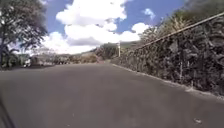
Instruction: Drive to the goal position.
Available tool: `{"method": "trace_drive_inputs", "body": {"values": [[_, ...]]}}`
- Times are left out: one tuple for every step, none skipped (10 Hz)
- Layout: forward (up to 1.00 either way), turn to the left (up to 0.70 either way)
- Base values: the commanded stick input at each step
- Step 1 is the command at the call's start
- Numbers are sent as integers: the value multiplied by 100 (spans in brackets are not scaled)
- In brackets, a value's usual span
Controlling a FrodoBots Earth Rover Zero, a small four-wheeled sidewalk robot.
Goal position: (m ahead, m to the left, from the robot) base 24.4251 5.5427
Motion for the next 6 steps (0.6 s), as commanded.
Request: {"method": "trace_drive_inputs", "body": {"values": [[70,0],[70,0],[70,0],[70,0],[70,0],[70,0]]}}
